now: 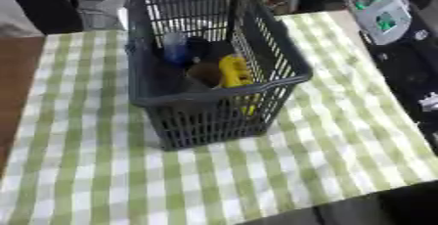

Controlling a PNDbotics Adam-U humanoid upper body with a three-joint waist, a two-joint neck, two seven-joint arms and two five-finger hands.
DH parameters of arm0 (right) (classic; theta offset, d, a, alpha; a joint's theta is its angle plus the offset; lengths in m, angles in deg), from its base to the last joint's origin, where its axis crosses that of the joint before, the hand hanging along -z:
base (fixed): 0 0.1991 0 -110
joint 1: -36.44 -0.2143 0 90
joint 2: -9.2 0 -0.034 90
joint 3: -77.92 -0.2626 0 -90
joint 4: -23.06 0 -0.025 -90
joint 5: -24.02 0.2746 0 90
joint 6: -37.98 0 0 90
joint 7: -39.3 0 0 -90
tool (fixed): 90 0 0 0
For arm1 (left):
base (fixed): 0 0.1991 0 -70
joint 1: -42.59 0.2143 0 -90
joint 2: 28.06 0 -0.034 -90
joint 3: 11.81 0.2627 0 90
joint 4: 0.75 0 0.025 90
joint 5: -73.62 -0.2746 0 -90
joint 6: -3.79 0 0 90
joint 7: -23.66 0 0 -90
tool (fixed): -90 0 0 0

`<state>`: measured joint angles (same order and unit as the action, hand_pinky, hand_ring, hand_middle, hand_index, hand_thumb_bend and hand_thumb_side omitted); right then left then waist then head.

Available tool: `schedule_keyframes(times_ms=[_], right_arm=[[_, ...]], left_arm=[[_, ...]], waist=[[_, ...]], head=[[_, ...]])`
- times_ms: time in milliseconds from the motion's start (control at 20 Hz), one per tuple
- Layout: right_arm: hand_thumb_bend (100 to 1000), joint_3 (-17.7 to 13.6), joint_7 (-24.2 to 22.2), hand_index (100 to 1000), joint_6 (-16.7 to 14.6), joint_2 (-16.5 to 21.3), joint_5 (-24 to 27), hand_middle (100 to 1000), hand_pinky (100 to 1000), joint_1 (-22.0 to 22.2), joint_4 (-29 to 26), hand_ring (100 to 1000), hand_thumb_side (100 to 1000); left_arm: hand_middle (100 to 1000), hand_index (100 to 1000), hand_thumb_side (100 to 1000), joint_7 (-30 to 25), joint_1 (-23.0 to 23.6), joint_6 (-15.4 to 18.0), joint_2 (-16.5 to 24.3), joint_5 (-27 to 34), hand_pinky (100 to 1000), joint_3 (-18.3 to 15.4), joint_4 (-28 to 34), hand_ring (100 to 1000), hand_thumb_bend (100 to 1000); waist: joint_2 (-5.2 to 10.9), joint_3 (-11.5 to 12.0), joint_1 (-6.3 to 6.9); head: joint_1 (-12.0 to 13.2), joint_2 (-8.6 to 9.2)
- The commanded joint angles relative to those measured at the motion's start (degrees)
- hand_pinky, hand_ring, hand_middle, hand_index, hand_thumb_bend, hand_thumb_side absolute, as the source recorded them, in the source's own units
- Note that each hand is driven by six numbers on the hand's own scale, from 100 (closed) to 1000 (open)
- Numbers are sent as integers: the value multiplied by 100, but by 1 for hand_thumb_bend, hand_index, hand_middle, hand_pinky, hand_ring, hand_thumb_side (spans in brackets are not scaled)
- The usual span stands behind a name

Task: Pick up objects on the table and place them in the box.

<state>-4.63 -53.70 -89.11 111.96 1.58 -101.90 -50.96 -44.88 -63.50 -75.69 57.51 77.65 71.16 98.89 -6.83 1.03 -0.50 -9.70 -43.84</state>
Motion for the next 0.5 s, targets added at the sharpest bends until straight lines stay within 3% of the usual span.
schedule_keyframes(times_ms=[50, 200, 450, 500], right_arm=[[100, -227, 106, 432, 165, 402, 109, 468, 494, 119, -327, 529, 103], [100, -401, 228, 398, 321, 576, 100, 396, 460, 392, -411, 483, 136], [100, -664, 492, 407, 476, 704, -51, 411, 417, 773, -475, 456, 143], [100, -720, 602, 561, 535, 691, -6, 516, 438, 833, -453, 490, 283]], left_arm=[[648, 758, 691, 21, -73, 7, 133, -6, 465, -57, 96, 703, 493], [647, 758, 691, 35, -67, 4, 144, -6, 465, -69, 95, 703, 492], [647, 758, 692, 43, -72, 5, 146, -1, 465, -75, 91, 704, 491], [647, 758, 691, 45, -74, 6, 149, 0, 466, -78, 92, 704, 491]], waist=[[7, -25, -68], [2, -39, -74], [16, -64, -72], [21, -67, -70]], head=[[45, -1], [74, -3], [120, -9], [123, -9]])
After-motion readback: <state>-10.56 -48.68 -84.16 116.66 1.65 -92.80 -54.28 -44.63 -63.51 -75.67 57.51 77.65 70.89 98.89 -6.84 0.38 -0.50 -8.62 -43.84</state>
